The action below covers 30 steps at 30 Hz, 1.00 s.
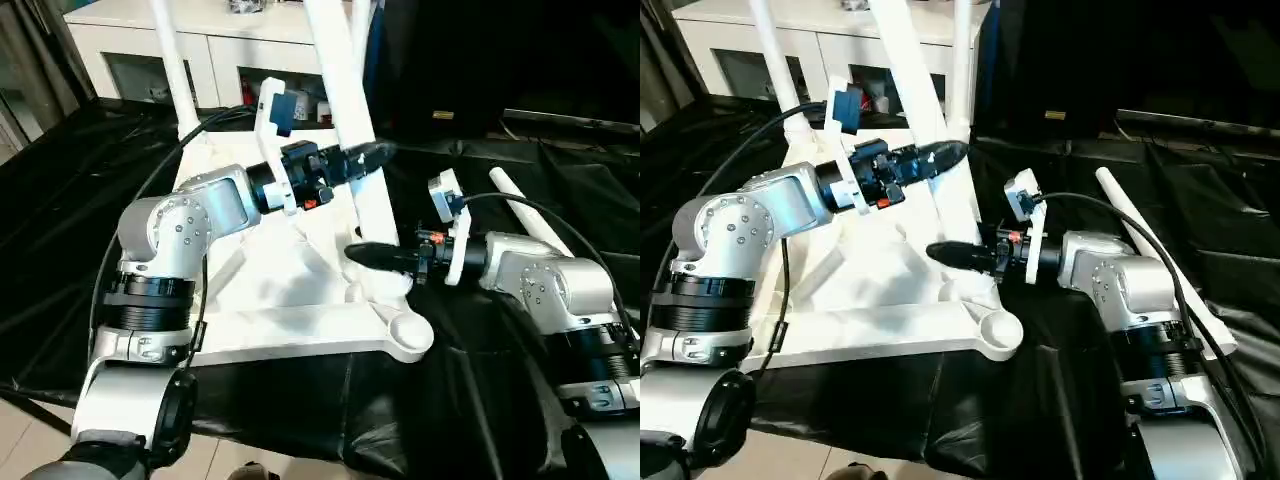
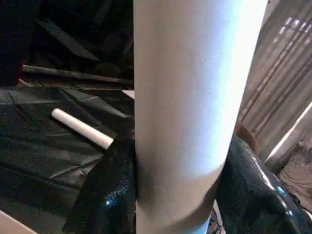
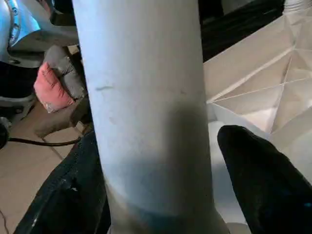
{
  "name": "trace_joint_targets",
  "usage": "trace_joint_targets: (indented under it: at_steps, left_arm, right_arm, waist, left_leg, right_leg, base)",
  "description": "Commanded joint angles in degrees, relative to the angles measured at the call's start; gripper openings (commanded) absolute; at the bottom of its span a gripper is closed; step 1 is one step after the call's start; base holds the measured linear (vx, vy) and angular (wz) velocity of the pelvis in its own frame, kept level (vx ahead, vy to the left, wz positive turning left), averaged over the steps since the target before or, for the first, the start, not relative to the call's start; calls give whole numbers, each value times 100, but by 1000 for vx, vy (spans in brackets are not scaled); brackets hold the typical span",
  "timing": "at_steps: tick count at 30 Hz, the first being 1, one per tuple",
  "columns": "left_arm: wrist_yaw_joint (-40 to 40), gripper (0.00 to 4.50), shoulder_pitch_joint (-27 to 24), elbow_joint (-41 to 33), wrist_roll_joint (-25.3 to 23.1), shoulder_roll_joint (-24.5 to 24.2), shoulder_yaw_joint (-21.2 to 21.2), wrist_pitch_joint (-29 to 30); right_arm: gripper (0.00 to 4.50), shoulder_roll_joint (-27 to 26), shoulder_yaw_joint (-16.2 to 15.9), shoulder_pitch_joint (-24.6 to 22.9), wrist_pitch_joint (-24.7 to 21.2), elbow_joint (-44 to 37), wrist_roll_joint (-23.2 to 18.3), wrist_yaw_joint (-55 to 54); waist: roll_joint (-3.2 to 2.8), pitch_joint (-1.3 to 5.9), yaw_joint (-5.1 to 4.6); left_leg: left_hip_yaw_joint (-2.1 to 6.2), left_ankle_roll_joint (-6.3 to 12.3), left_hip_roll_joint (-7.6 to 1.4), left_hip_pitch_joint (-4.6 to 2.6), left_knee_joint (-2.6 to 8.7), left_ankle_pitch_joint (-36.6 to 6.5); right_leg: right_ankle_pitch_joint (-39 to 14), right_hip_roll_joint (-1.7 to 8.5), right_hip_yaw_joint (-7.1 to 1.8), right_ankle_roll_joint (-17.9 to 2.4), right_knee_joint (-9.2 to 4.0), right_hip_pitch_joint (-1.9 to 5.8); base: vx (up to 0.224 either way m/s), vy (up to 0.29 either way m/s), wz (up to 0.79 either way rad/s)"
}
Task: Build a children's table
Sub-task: Pick table leg
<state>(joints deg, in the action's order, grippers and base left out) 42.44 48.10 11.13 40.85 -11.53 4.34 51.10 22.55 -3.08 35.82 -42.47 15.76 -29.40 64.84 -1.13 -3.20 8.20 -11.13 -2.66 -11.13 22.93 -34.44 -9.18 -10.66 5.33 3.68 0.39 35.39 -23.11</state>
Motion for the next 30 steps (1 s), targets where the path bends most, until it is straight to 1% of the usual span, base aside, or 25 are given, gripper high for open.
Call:
trace_joint_targets:
  at_steps: [1,3,5,7,9,10,11,14,15,17,18,19,20,21,22,23,24,25,26,27,30]
  left_arm:
    - [125,187,147,-25,-13,-58,-60,35]
    - [202,187,137,-49,-29,-94,-122,46]
    - [221,187,135,-52,-25,-106,-138,45]
    - [222,187,136,-52,-11,-104,-136,42]
    - [231,187,137,-50,-7,-99,-134,36]
    - [234,187,137,-50,-8,-98,-134,34]
    - [236,187,136,-51,-6,-96,-132,34]
    - [217,187,116,-56,12,-76,-103,21]
    - [208,187,112,-55,12,-73,-98,15]
    - [65,186,107,-7,-43,-28,-47,-58]
    - [38,221,109,0,-55,-23,-41,-64]
    - [-446,242,171,183,-245,78,87,-180]
    - [-851,256,234,371,-343,195,260,-297]
    - [-900,256,239,394,-337,216,298,-315]
    - [-939,262,243,412,-333,234,329,-330]
    - [-1144,262,208,416,-508,288,303,-513]
    - [-1632,277,124,447,-909,429,209,-854]
    - [-1632,292,124,447,-909,429,209,-854]
    - [-1865,297,61,434,-1087,527,163,-1028]
    - [-2012,299,14,412,-1190,605,134,-1130]
    - [-2365,300,-31,439,-1227,859,202,-1252]
  right_arm:
    - [353,70,-76,116,-31,-1,3,22]
    - [353,61,-69,126,0,65,31,1]
    - [318,52,-53,143,-8,113,57,-61]
    - [312,54,-63,154,9,170,128,-101]
    - [284,46,-66,137,14,171,141,-104]
    - [284,42,-64,133,12,169,138,-109]
    - [272,31,-62,125,21,163,140,-132]
    - [245,-119,-26,79,125,140,189,-441]
    - [245,-142,-23,74,147,137,201,-483]
    - [231,-234,0,69,187,141,244,-657]
    - [222,-244,2,66,195,138,251,-679]
    - [220,-410,47,37,298,94,343,-1027]
    - [218,-604,76,14,473,65,498,-1451]
    - [212,-648,76,8,522,57,541,-1549]
    - [207,-684,75,4,561,51,576,-1627]
    - [207,-797,79,-17,628,4,635,-1816]
    - [203,-1068,151,-34,713,-59,701,-2265]
    - [201,-1068,151,-34,713,-59,701,-2265]
    - [199,-1179,119,-48,791,-97,795,-2471]
    - [199,-1244,61,-54,896,-111,910,-2624]
    - [198,-1449,57,-7,1012,-37,1062,-3055]
  waist:
    - [63,461,-4]
    - [53,463,-8]
    - [42,463,-10]
    - [45,466,-12]
    - [42,462,-13]
    - [42,464,-12]
    - [47,465,-13]
    - [44,468,-14]
    - [44,468,-18]
    - [43,467,-24]
    - [39,464,-24]
    - [46,467,-23]
    - [41,460,-37]
    - [36,463,-31]
    - [49,462,-36]
    - [51,469,-23]
    - [43,467,-28]
    - [32,464,-32]
    - [65,468,-41]
    - [55,471,-38]
    - [58,473,-40]
  left_leg:
    - [84,37,-164,-154,350,-773]
    - [84,49,-163,-157,348,-766]
    - [84,32,-164,-159,349,-798]
    - [84,22,-164,-164,349,-808]
    - [86,12,-165,-165,352,-831]
    - [85,11,-164,-164,350,-827]
    - [85,16,-162,-162,349,-811]
    - [86,20,-165,-165,348,-799]
    - [87,14,-164,-163,351,-787]
    - [90,-5,-162,-165,352,-807]
    - [89,-8,-160,-165,353,-827]
    - [88,-15,-165,-168,355,-837]
    - [90,-46,-161,-158,355,-822]
    - [93,-101,-158,-175,356,-851]
    - [93,-121,-164,-179,368,-872]
    - [95,-138,-158,-176,369,-890]
    - [104,-148,-167,-168,379,-893]
    - [115,-156,-184,-165,389,-876]
    - [113,-178,-174,-163,392,-880]
    - [111,-172,-170,-161,387,-849]
    - [97,-140,-159,-153,376,-760]
  right_leg:
    - [-517,282,-197,-1354,-329,312]
    - [-510,276,-194,-1368,-326,303]
    - [-535,277,-194,-1368,-329,303]
    - [-522,274,-193,-1379,-328,303]
    - [-530,277,-193,-1371,-329,306]
    - [-523,275,-193,-1374,-328,307]
    - [-498,274,-194,-1378,-324,309]
    - [-515,280,-196,-1375,-323,300]
    - [-495,277,-194,-1384,-317,300]
    - [-503,276,-194,-1368,-319,300]
    - [-525,279,-195,-1364,-325,300]
    - [-524,275,-196,-1357,-323,300]
    - [-487,274,-202,-1339,-328,286]
    - [-562,284,-203,-1308,-339,272]
    - [-623,289,-203,-1292,-345,280]
    - [-653,290,-199,-1265,-343,295]
    - [-629,284,-201,-1213,-343,294]
    - [-607,291,-210,-1172,-353,283]
    - [-601,289,-202,-1118,-352,295]
    - [-552,294,-206,-1098,-345,297]
    - [-423,288,-212,-1098,-338,295]
  base:
    - [0,0,0]
    - [0,0,0]
    - [0,0,0]
    - [0,0,0]
    - [0,0,0]
    - [0,0,0]
    - [0,0,0]
    - [0,0,0]
    - [0,0,0]
    - [0,0,0]
    - [0,0,0]
    - [0,0,0]
    - [0,0,0]
    - [0,0,0]
    - [0,0,0]
    - [0,0,0]
    - [0,0,0]
    - [0,0,0]
    - [0,0,0]
    - [0,0,0]
    - [0,0,0]
